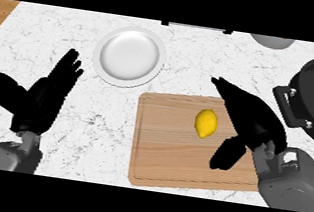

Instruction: Pick the lemon from the cutting board and place it in the pot

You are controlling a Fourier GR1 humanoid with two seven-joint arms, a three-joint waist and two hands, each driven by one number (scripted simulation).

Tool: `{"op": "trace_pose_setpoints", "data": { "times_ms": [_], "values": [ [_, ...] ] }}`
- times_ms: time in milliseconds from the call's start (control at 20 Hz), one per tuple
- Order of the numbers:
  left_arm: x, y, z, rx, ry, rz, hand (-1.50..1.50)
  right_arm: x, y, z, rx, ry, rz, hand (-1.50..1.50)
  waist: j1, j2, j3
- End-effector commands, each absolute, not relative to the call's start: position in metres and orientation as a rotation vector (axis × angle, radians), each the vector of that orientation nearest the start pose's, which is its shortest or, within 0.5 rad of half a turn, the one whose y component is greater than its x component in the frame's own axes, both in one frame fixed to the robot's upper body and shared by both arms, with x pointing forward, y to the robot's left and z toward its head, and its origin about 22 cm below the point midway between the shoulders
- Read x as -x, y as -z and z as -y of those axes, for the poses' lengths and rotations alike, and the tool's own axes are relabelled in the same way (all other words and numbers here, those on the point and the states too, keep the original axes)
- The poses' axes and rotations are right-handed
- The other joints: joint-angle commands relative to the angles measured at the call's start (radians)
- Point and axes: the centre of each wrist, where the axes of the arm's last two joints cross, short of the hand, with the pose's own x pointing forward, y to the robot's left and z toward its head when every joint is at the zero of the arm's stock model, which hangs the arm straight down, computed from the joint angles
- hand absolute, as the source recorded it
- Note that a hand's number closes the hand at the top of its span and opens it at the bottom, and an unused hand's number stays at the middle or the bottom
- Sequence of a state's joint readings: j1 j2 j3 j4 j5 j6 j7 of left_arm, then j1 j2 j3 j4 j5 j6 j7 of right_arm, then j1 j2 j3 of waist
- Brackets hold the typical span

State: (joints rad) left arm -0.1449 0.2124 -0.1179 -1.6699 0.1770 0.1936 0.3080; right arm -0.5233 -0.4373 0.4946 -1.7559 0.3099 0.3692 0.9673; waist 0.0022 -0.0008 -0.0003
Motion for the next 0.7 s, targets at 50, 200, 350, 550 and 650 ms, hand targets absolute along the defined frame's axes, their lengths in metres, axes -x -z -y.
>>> {"op": "trace_pose_setpoints", "data": {
  "times_ms": [50,200,350,550,650],
  "values": [
    [-0.273,-0.066,-0.239,-0.005,0.008,1.464,0.0,-0.29,-0.16,0.128,0.673,-1.14,1.02,-1.5,0.002,0.001,0.0],
    [-0.254,-0.06,-0.227,-0.009,0.02,1.464,0.0,-0.291,-0.144,0.121,0.669,-1.112,1.007,-1.5,0.007,0.0,0.0],
    [-0.274,-0.082,-0.227,-0.019,0.031,1.463,0.0,-0.282,-0.135,0.121,0.676,-1.11,0.973,-1.5,-0.001,0.0,0.0],
    [-0.263,-0.059,-0.245,-0.012,0.01,1.471,0.0,-0.294,-0.127,0.137,0.741,-1.126,0.877,-1.5,0.001,0.0,0.0],
    [-0.279,-0.056,-0.218,-0.005,0.02,1.453,0.0,-0.306,-0.124,0.115,0.764,-1.115,0.878,-1.5,-0.001,0.003,0.0]
  ]
}}
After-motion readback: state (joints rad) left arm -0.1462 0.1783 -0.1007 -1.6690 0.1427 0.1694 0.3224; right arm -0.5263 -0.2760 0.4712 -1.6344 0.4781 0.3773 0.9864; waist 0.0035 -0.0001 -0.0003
